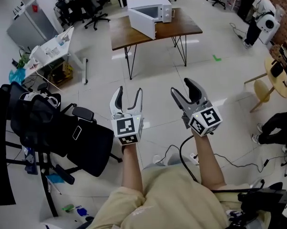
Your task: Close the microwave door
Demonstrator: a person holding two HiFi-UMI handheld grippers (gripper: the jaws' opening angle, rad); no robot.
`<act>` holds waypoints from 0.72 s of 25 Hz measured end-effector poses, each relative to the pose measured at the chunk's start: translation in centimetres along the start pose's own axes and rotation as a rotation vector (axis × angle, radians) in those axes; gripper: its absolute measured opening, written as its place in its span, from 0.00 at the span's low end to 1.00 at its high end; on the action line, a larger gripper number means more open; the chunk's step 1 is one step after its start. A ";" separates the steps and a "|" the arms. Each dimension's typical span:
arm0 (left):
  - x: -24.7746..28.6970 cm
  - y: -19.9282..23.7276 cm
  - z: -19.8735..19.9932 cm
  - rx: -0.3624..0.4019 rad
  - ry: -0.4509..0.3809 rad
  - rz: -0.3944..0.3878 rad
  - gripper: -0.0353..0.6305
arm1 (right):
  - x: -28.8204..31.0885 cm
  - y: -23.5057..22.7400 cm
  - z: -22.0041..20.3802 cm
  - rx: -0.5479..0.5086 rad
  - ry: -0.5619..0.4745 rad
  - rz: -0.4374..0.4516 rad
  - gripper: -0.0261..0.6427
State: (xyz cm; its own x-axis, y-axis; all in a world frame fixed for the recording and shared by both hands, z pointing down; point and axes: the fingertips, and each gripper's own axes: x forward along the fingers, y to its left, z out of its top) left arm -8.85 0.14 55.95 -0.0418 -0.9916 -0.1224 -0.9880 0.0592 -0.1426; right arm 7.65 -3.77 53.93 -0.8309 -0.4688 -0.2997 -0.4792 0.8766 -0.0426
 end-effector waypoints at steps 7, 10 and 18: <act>4.9 2.4 -4.2 -0.064 0.032 -0.061 0.48 | 4.8 -2.1 -4.0 0.036 0.038 -0.030 0.43; 7.8 2.1 -4.1 -0.050 0.038 -0.063 0.48 | 6.6 -4.8 -3.5 0.051 0.027 -0.026 0.43; 21.0 2.6 -2.7 -0.043 0.077 -0.016 0.48 | 15.0 -14.5 -3.6 0.101 0.024 0.066 0.43</act>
State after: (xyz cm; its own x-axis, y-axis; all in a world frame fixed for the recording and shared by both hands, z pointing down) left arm -12.69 -20.81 55.64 -0.0353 -0.9984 -0.0446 -0.9940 0.0396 -0.1015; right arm 1.13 -23.93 53.44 -0.8665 -0.4115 -0.2825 -0.3938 0.9114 -0.1199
